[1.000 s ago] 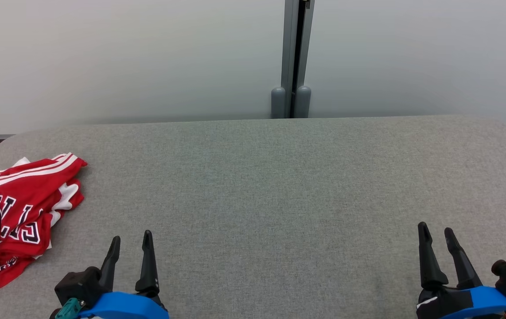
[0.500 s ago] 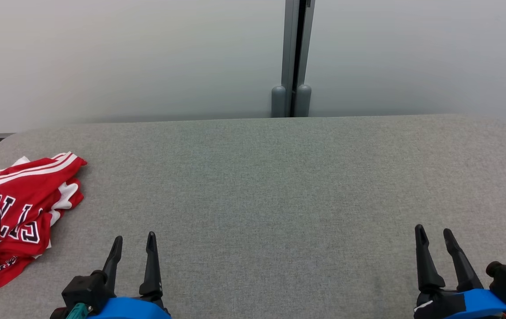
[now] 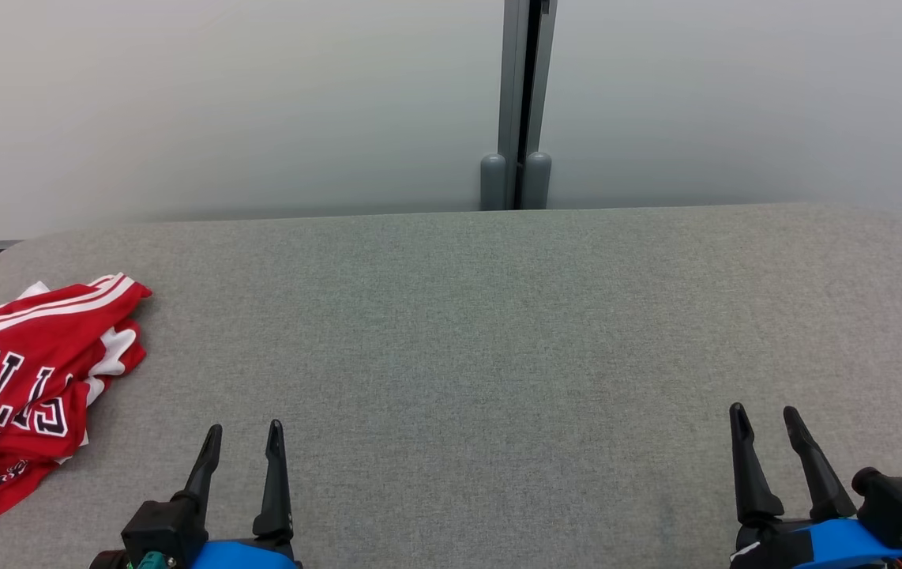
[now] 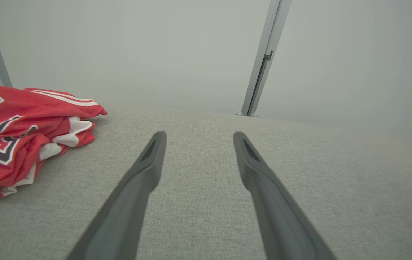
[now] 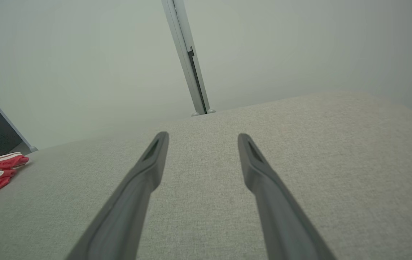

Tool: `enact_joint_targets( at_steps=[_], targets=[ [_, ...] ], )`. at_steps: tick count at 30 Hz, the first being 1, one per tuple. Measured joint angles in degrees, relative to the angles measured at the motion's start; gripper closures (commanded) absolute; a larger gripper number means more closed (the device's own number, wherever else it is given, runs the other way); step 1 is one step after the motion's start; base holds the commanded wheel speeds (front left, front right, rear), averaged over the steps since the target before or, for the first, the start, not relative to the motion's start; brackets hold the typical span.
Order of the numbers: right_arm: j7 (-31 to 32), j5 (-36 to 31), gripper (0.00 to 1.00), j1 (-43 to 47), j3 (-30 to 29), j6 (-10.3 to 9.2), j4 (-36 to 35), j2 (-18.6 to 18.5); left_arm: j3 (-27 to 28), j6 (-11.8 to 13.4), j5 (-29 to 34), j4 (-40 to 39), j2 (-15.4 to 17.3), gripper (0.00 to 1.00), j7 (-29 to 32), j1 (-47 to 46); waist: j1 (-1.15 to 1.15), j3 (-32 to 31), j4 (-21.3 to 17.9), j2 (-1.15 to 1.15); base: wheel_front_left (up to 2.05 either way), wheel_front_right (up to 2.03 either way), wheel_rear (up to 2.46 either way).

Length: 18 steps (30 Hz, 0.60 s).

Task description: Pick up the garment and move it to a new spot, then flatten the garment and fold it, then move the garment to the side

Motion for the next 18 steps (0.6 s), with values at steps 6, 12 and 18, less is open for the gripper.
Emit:
enact_joint_targets(
  at_steps=[6,12,18],
  targets=[
    [-0.57,-1.58,0.00,0.00,0.33,0.00,0.45,-0.03,-0.19,0.68,1.07,-0.21,0.33,0.00,-0.31,0.59,0.00,-0.25,-0.37,0.00,0.00,0.00,0.00],
    [-0.78,-1.96,0.00,0.00,0.34,0.01,0.80,-0.05,-0.55,0.74,1.24,-0.82,0.55,0.00,-0.05,1.10,0.00,-0.49,-0.57,0.00,0.00,0.00,0.00],
    [-1.00,-1.96,0.00,0.01,0.22,0.01,0.97,-0.07,-0.63,0.71,0.36,-1.00,0.47,0.00,0.11,1.36,0.00,-0.59,-0.53,0.00,0.00,0.00,0.00]
  ],
)
